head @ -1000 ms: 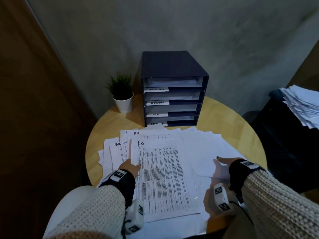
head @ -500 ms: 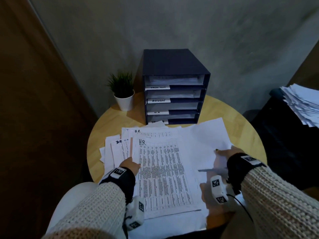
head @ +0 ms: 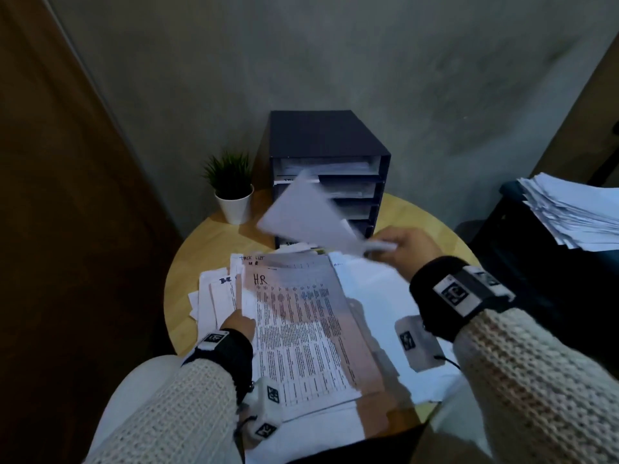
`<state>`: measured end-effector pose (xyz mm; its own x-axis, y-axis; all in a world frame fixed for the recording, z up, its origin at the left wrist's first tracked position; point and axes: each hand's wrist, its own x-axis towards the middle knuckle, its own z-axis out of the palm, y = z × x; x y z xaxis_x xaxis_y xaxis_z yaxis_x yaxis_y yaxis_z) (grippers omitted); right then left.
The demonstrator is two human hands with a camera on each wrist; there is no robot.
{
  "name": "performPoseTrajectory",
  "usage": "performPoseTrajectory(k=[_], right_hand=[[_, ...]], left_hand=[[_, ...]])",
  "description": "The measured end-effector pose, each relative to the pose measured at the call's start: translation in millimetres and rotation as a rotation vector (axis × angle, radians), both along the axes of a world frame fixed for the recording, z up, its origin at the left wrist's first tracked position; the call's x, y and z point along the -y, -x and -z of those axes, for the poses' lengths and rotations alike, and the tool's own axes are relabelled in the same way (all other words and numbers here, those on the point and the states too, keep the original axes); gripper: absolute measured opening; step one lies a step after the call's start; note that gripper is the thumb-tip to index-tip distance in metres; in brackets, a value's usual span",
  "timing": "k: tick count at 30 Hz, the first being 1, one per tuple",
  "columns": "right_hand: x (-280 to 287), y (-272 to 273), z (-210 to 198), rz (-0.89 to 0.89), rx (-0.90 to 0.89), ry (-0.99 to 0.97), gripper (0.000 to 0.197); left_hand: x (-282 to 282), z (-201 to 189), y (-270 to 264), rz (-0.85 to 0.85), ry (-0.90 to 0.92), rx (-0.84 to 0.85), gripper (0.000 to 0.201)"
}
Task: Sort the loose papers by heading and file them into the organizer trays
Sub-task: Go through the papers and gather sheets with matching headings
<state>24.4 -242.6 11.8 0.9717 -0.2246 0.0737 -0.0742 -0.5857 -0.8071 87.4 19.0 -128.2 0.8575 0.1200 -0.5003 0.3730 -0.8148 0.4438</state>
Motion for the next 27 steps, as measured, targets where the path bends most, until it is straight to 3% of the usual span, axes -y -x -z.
performPoseTrajectory(k=[3,7,14,18,21,25,27], right_hand=[[-22.2,8.9,29.1,-0.218,-0.33,0.373,0.022],[-43.2,16.3,72.9,-0.403,-0.644,0.592,0.028],[-41.1,23.7,94.3,-0.445,-0.715,0.452,0.034],[-35.2,28.4,86.7,-0.298,-0.681,0.292,0.06],[-22.8,16.4,94.2,-0.042,-0.553,0.169,0.058],[-7.0,6.6,119.5,0.145,-0.672,0.071,0.078],[4.0,6.4,134.9,0.198,-0.68,0.003,0.073]], left_hand=[[-4.1,2.8,-0.5,-0.051,0.08,0.062,0.043],[-5.1,6.3,2.1,-0.052,0.106,0.071,0.049],[-12.2,8.0,6.9,-0.05,0.145,0.04,0.06],[-17.8,7.9,9.1,-0.004,0.115,0.061,0.069],[-18.7,9.5,11.3,-0.003,0.123,0.08,0.068],[-14.3,12.4,12.6,0.011,0.173,0.095,0.07],[-11.1,13.3,13.3,0.011,0.227,0.101,0.069]])
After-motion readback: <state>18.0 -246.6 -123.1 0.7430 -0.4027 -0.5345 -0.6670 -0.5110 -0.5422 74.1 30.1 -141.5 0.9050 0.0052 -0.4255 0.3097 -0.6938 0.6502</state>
